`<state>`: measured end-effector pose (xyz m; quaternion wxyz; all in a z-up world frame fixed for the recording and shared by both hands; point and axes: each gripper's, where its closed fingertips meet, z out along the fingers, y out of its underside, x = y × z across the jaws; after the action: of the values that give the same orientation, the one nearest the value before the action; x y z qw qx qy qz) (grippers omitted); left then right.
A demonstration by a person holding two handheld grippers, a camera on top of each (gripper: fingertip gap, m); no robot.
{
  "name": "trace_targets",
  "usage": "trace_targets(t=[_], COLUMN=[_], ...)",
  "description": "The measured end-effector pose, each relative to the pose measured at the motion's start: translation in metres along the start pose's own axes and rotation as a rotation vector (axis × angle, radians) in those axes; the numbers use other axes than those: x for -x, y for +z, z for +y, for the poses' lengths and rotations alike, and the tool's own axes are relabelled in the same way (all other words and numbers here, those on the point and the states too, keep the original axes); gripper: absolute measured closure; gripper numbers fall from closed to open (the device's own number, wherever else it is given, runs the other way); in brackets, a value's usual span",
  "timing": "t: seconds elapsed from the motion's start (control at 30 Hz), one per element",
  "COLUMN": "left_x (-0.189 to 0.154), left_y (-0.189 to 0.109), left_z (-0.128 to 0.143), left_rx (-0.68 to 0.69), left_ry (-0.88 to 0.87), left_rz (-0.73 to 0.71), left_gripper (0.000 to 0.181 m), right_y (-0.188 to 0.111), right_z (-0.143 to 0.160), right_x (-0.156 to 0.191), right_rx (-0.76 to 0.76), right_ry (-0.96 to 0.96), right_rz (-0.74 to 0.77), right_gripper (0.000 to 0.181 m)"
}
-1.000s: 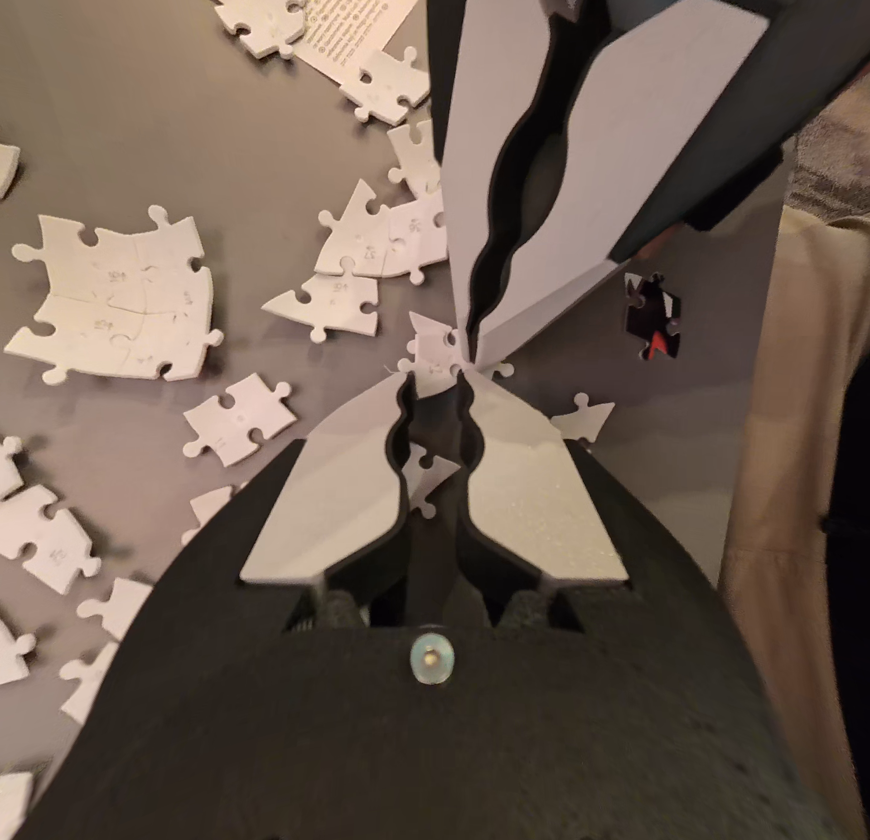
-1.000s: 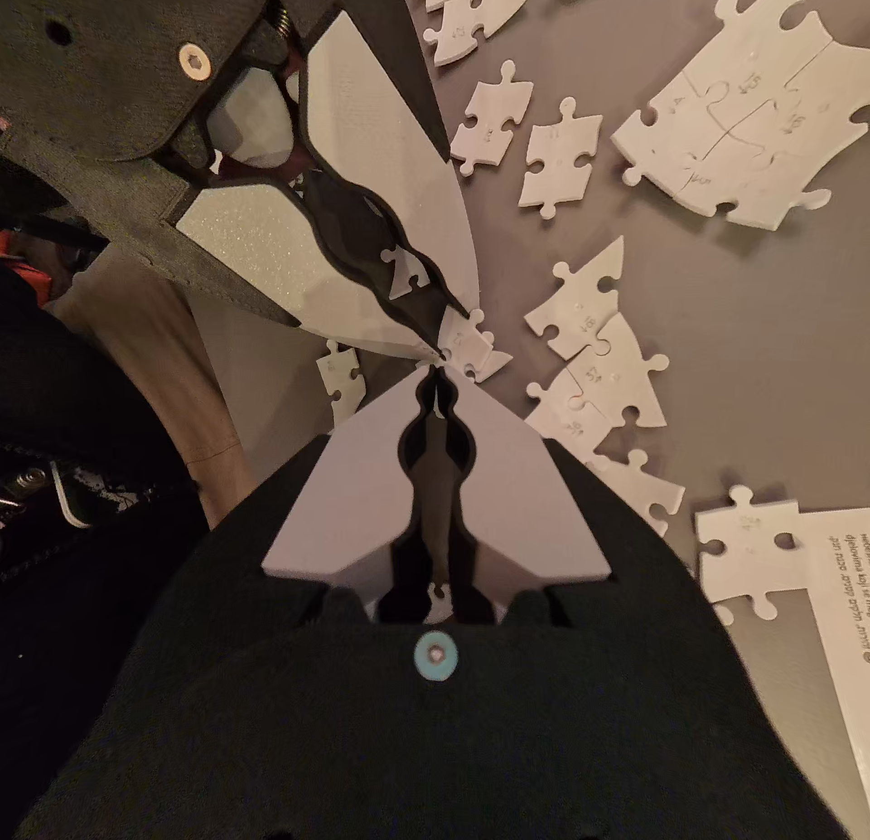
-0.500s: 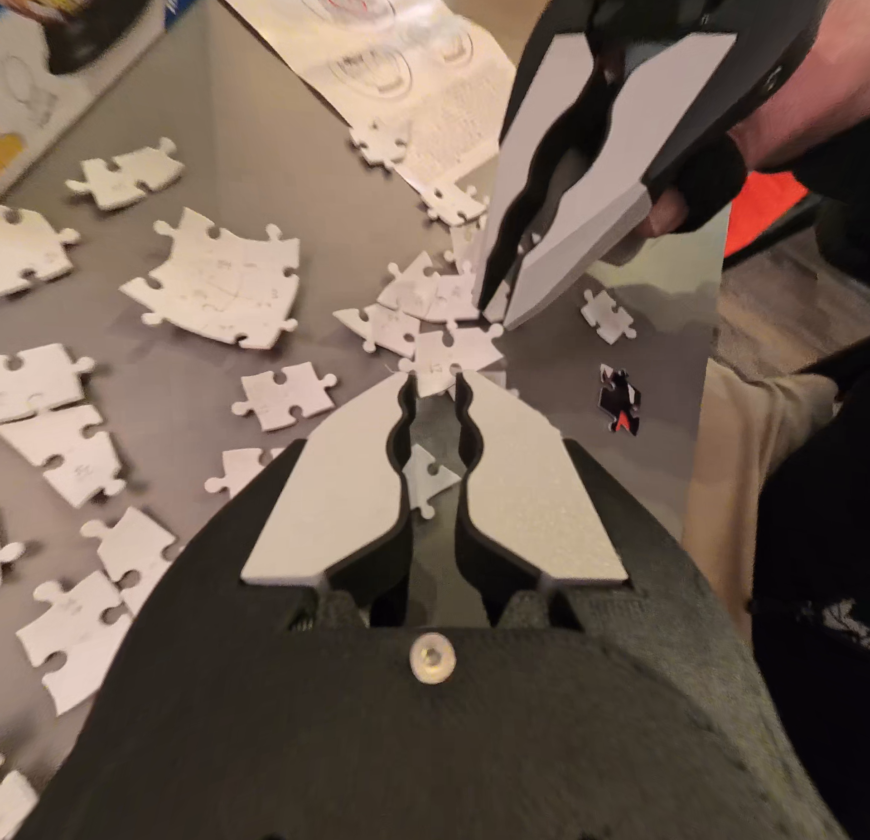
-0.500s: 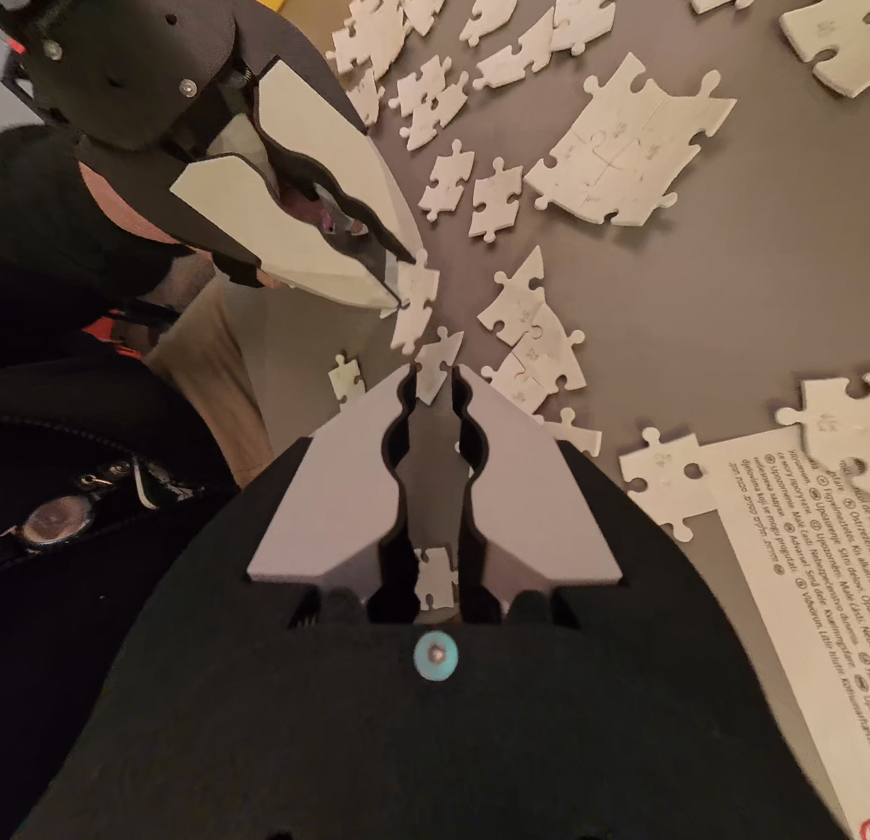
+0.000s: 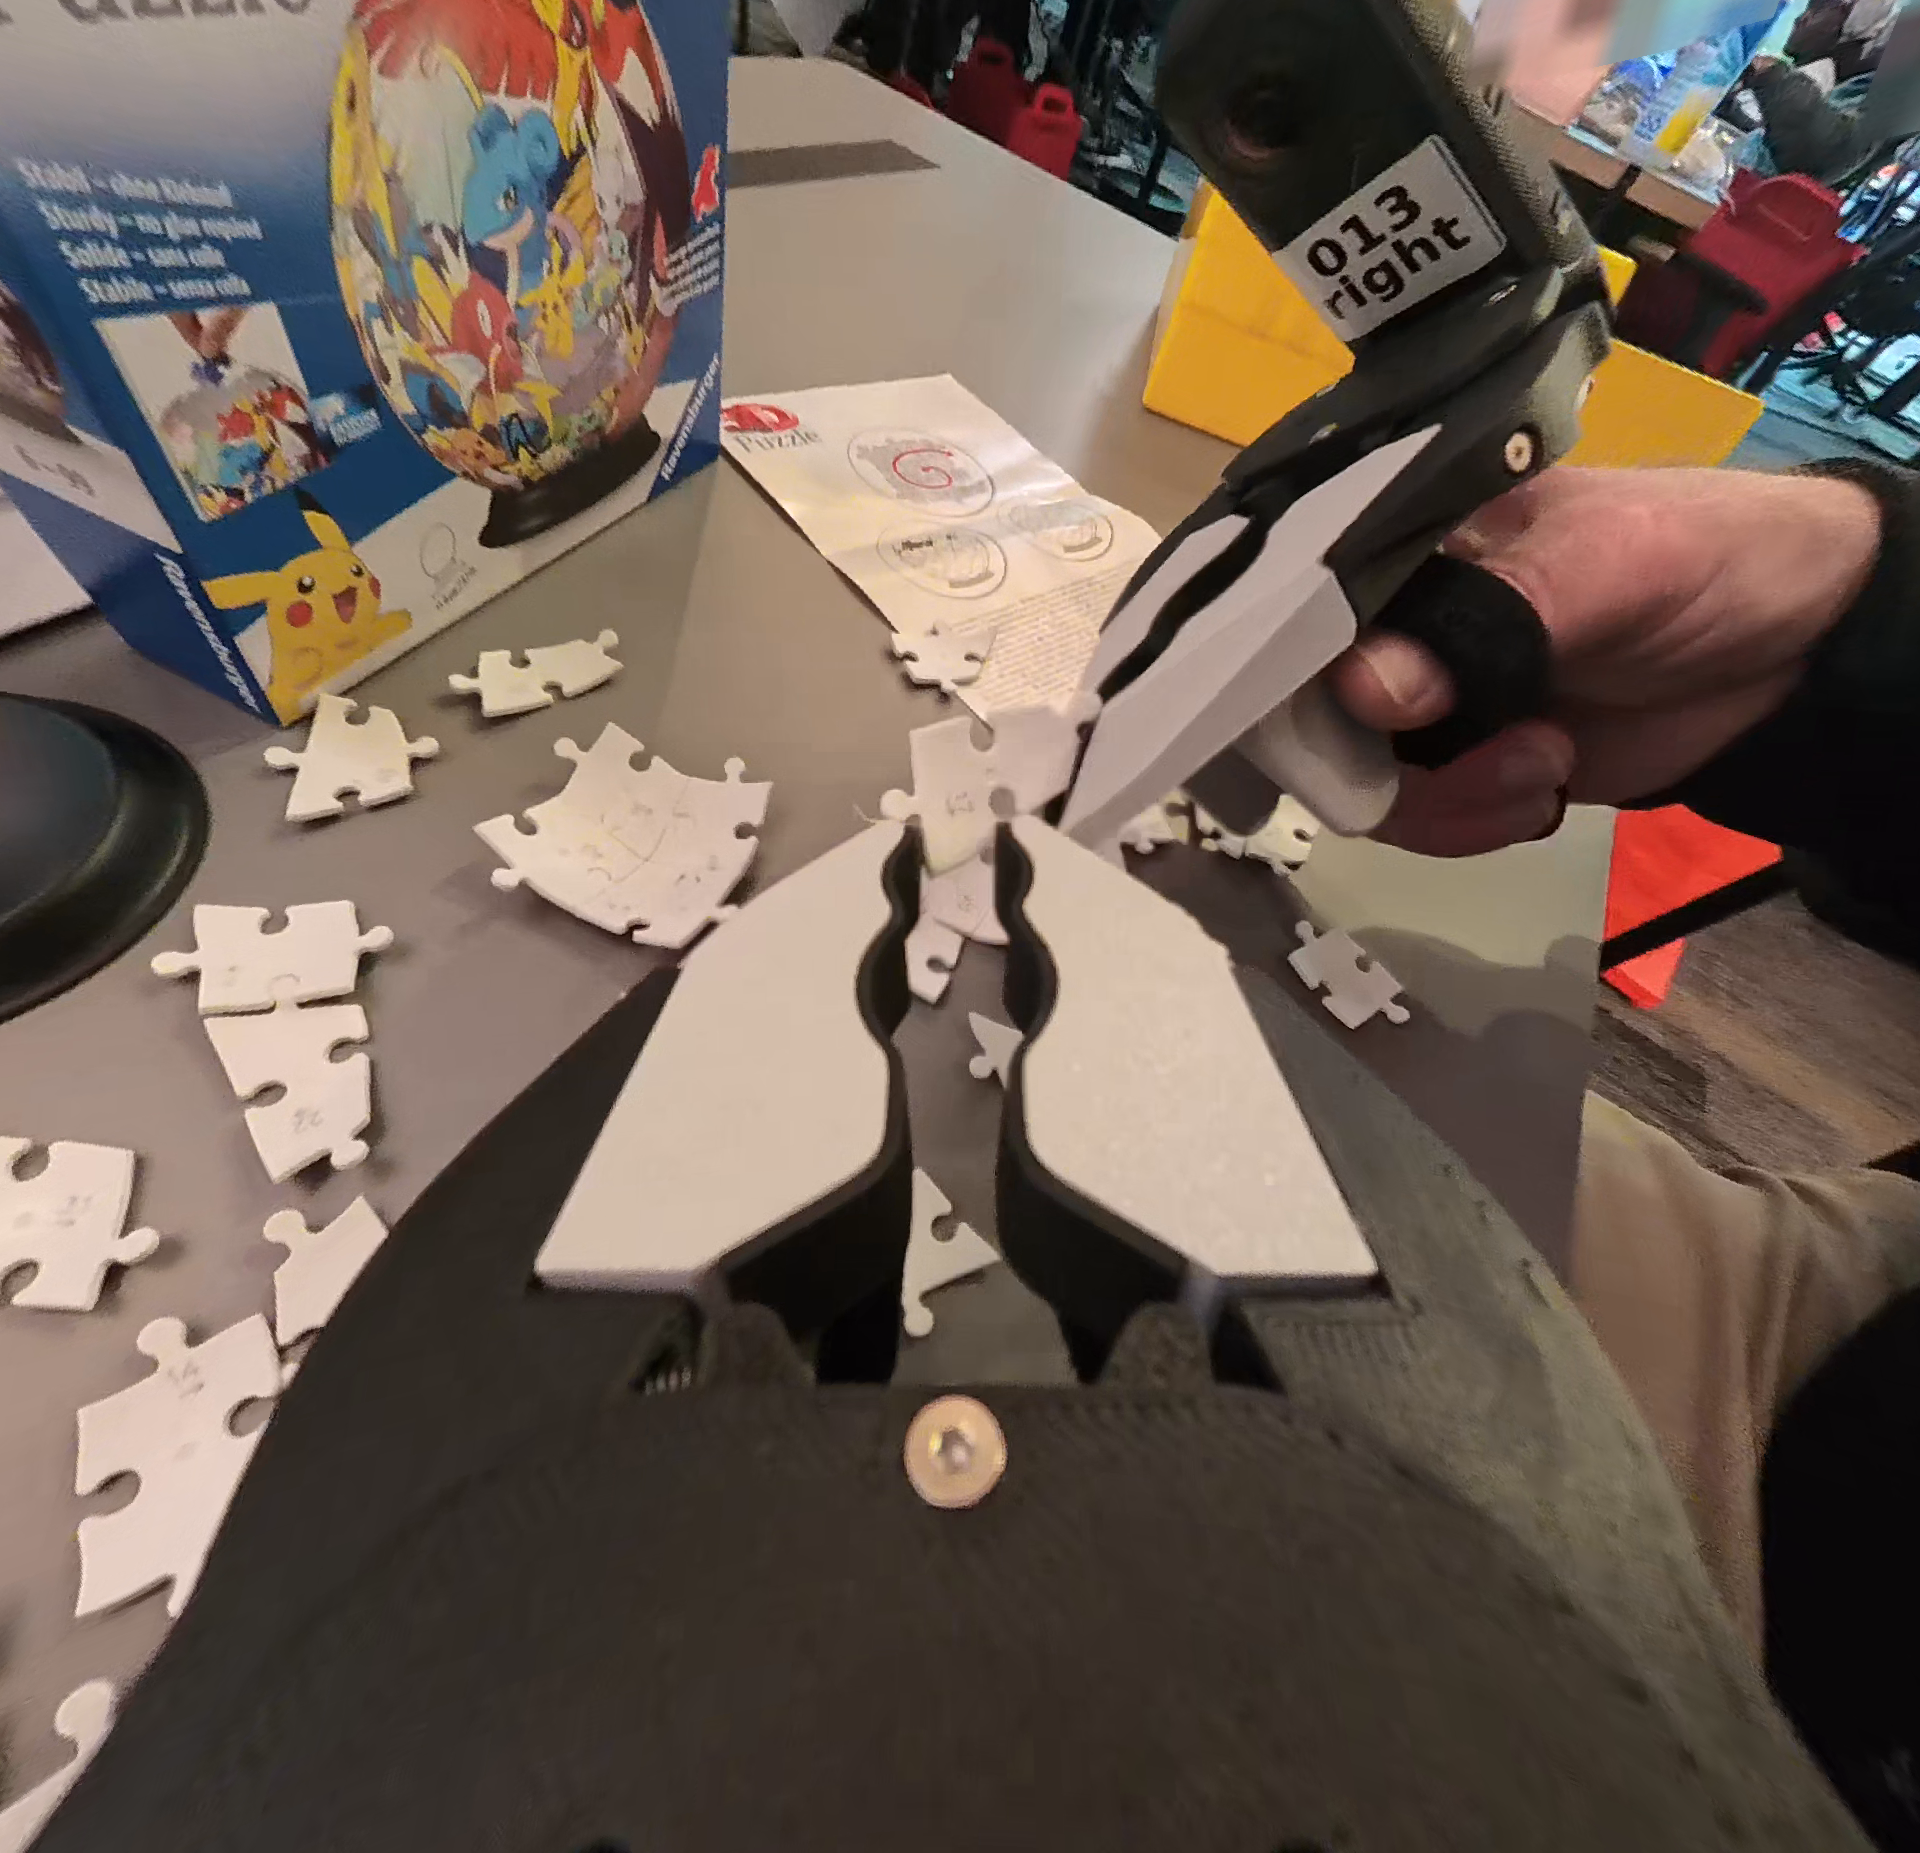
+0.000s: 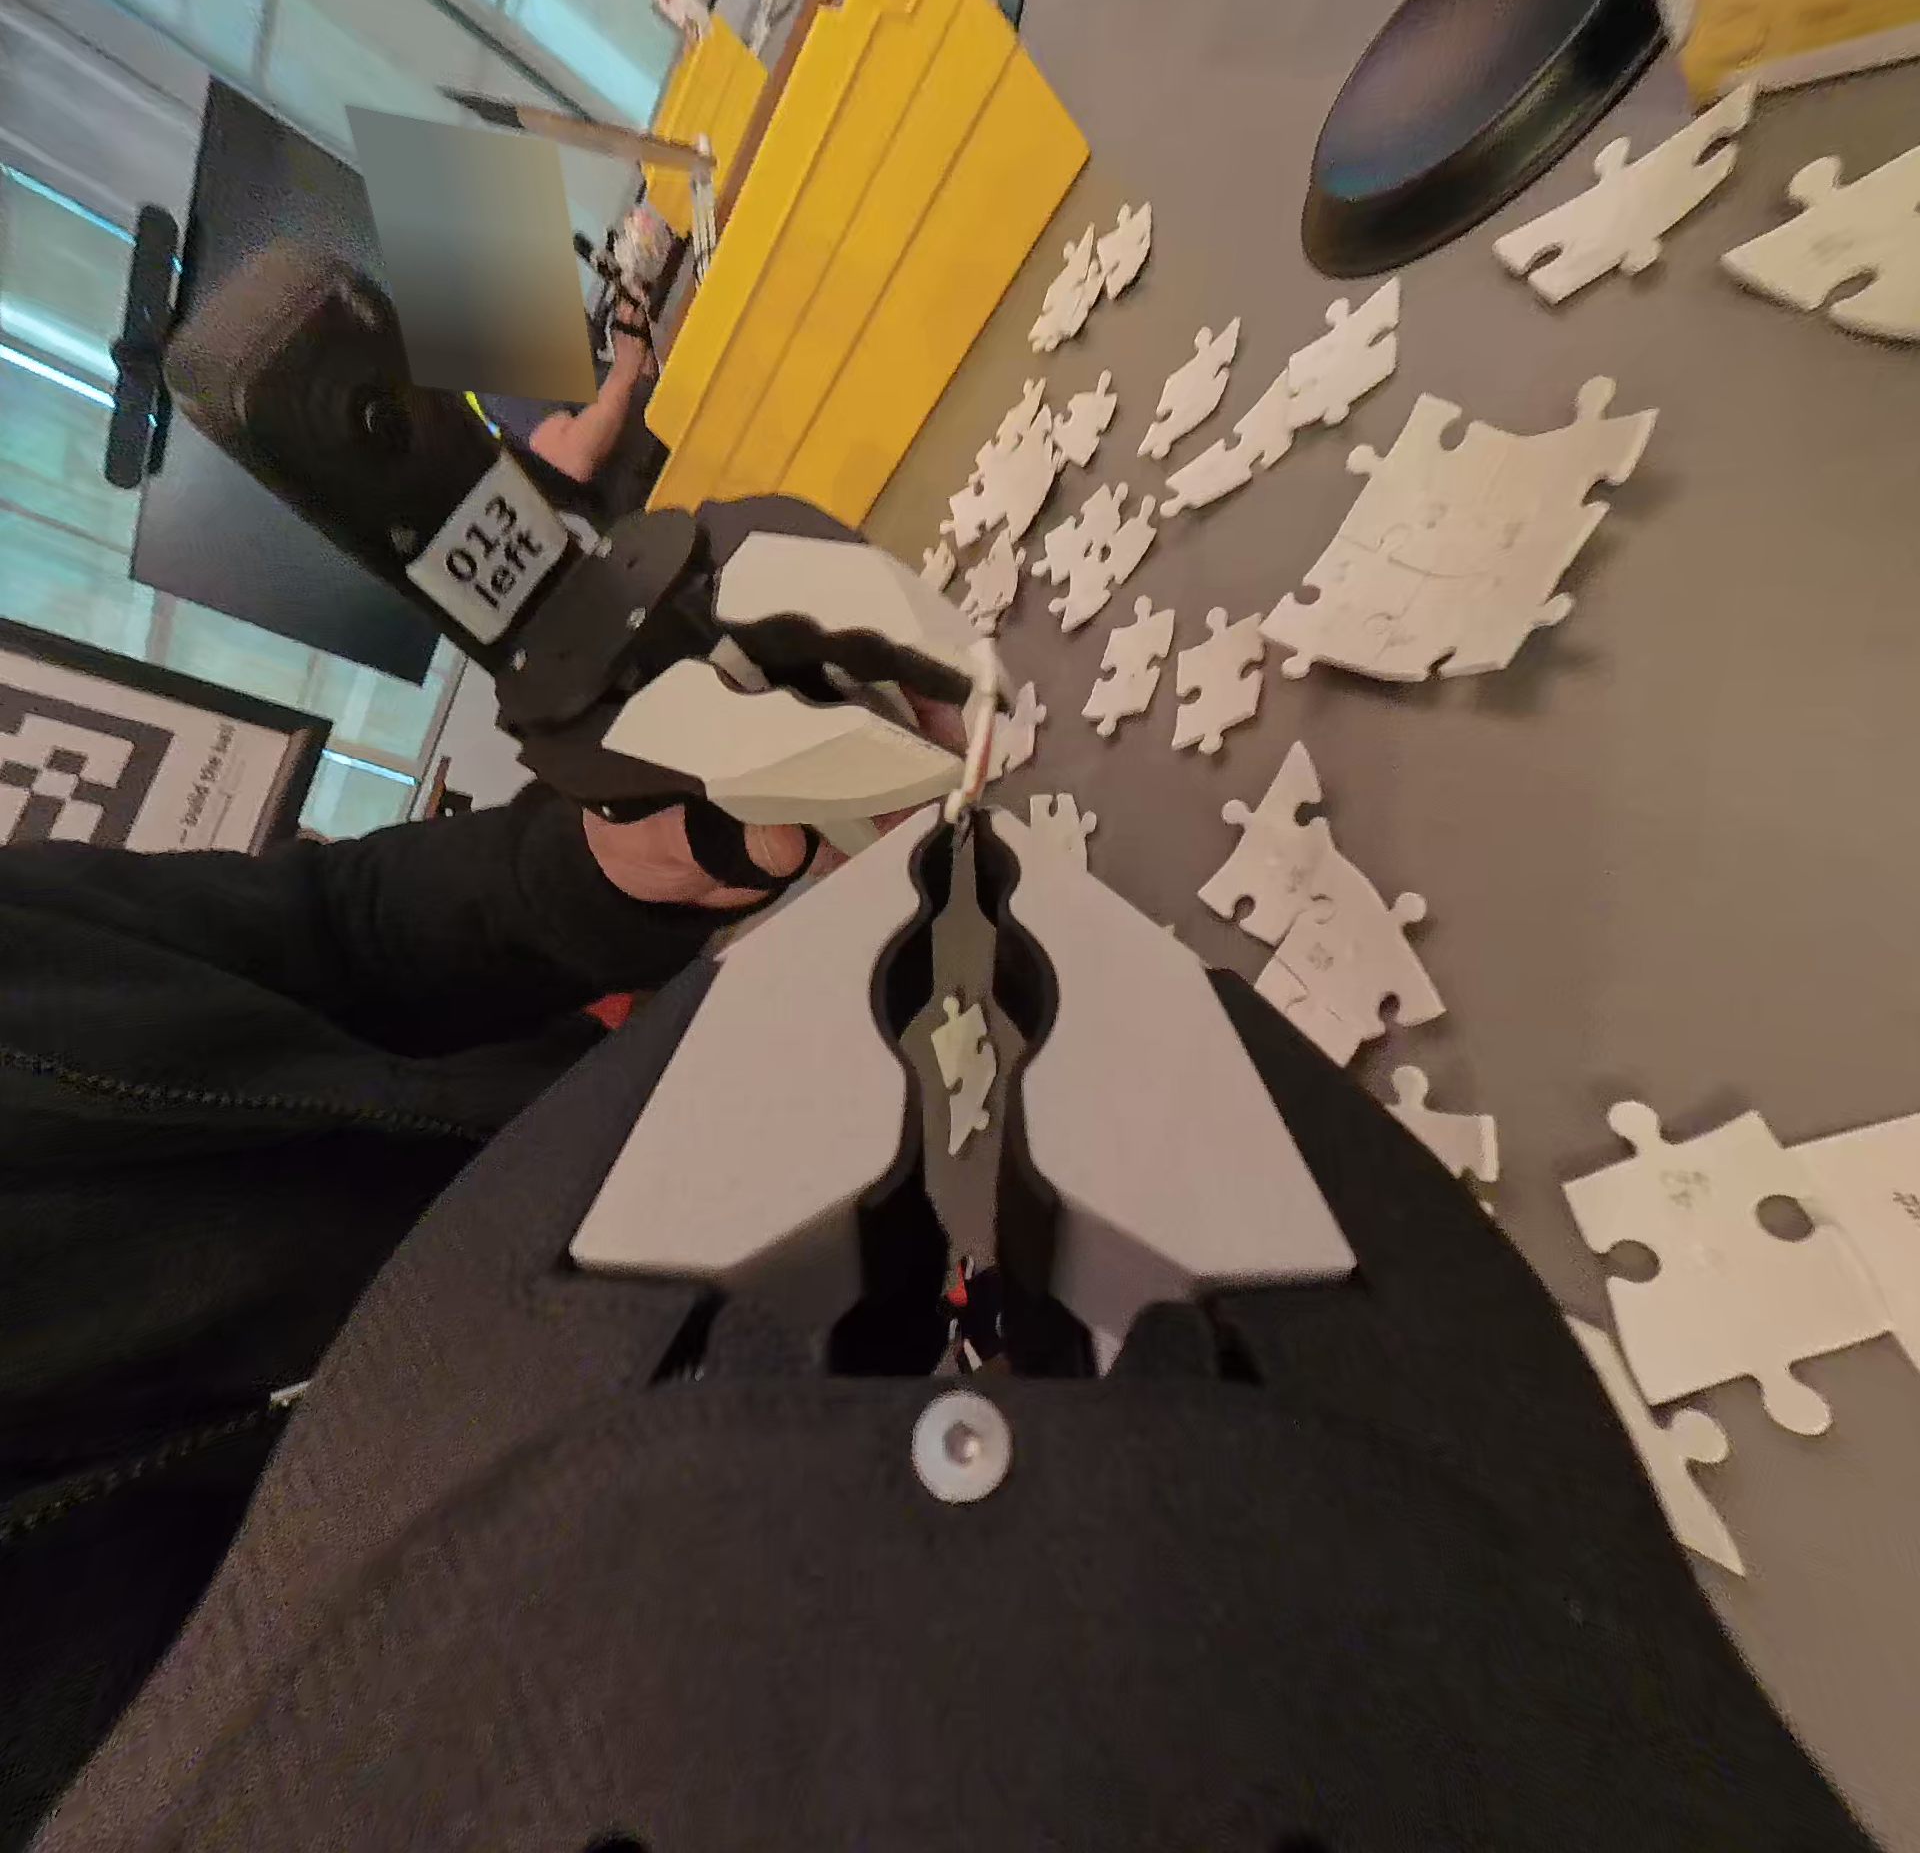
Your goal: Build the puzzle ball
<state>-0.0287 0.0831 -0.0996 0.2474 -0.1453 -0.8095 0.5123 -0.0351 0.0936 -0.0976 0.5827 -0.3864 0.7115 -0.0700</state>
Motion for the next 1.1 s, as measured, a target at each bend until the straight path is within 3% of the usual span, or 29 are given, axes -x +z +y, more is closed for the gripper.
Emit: trace_targets(t=[0.43, 0.6, 0.83, 1.1], left_x=[0.004, 0.029, 0.065, 0.077], left_y=[-0.002, 0.008, 0.042, 0.066], left_z=[-0.009, -0.013, -0.004, 0.015], left_rx=[-0.024, 0.077, 0.293, 0.462], left_ry=[0.05, 0.13, 0.276, 0.363], left_rz=[-0.018, -0.056, -0.113, -0.101], left_gripper=[0.173, 0.173, 0.176, 0.178], right_y=[-0.02, -0.031, -0.019, -0.009], right_z=[-0.023, -0.039, -0.045, -0.042], right_x=[-0.014, -0.057, -0.094, -0.111], right_rx=[-0.034, 0.028, 0.15, 0.224], right_ry=[-0.02, -0.03, -0.006, 0.006], right_rz=[0.043, 0.206, 0.276, 0.296], right_gripper=[0.181, 0.181, 0.181, 0.181])
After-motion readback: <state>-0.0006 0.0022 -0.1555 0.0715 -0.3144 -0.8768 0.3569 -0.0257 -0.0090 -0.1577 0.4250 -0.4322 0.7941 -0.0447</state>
